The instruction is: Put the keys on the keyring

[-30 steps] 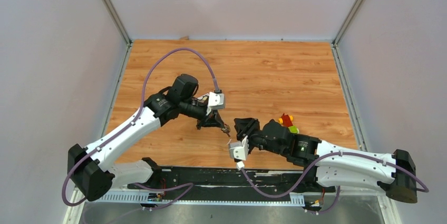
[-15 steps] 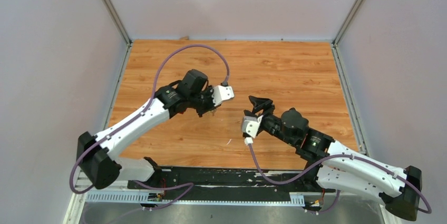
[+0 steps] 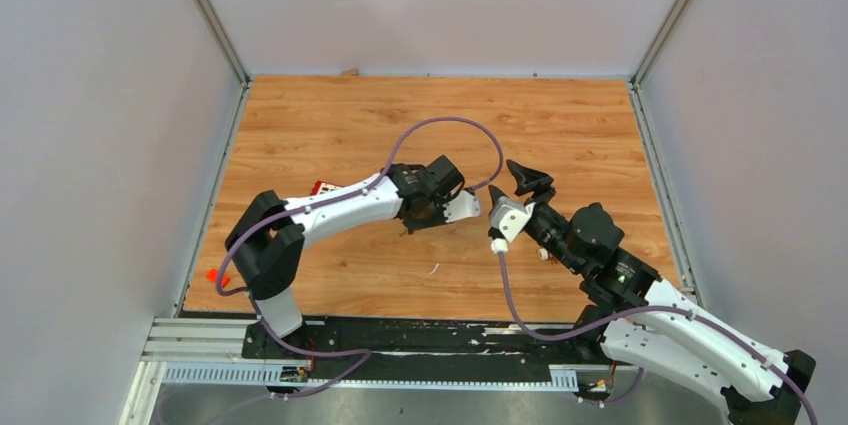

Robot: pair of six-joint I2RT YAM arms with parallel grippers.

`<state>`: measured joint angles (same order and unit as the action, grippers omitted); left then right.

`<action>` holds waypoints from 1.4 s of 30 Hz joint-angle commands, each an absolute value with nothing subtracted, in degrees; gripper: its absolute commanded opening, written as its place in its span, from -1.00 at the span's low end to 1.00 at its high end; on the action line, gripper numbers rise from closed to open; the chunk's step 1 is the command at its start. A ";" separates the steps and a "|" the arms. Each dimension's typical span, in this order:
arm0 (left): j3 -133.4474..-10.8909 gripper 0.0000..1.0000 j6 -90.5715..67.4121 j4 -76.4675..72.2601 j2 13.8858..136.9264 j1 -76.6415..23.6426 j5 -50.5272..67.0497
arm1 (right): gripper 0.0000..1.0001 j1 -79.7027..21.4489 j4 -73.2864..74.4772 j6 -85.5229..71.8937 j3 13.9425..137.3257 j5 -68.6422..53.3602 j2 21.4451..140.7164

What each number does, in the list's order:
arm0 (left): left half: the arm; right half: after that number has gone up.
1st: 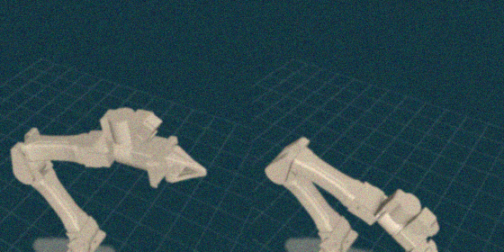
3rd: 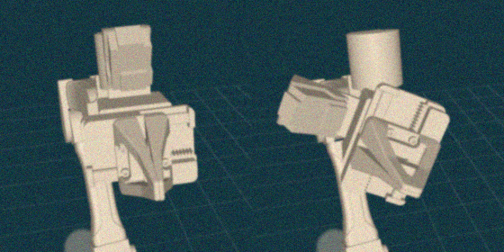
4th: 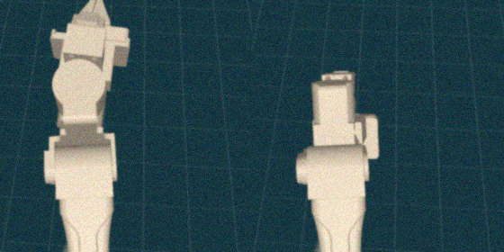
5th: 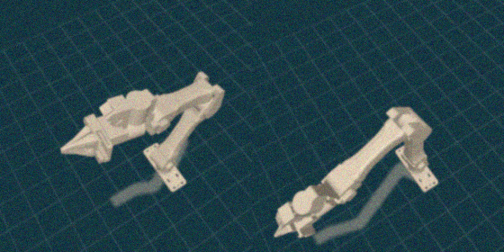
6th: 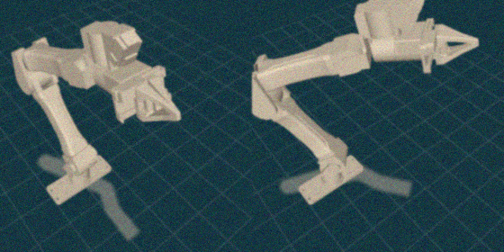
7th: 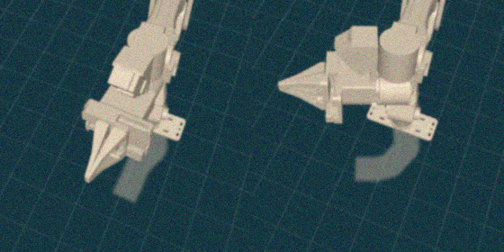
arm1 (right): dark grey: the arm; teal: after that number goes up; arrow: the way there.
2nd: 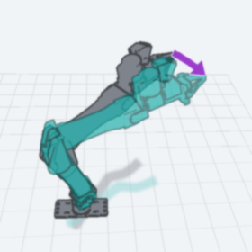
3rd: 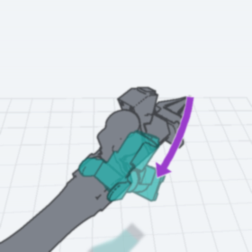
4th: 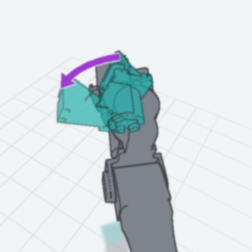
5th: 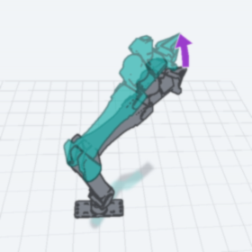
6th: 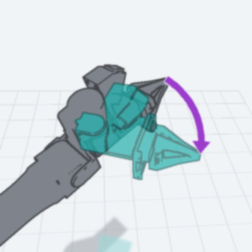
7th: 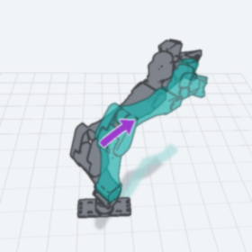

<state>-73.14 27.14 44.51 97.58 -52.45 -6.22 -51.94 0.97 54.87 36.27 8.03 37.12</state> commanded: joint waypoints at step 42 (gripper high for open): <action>-77.15 -0.02 22.82 45.40 109.53 -52.69 8.56 | 0.13 -50.71 -0.24 53.07 38.84 6.16 36.43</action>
<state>-75.35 23.66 46.78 108.49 -52.51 8.12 -50.89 0.58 54.04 37.08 6.90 36.21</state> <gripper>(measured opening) 0.485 0.568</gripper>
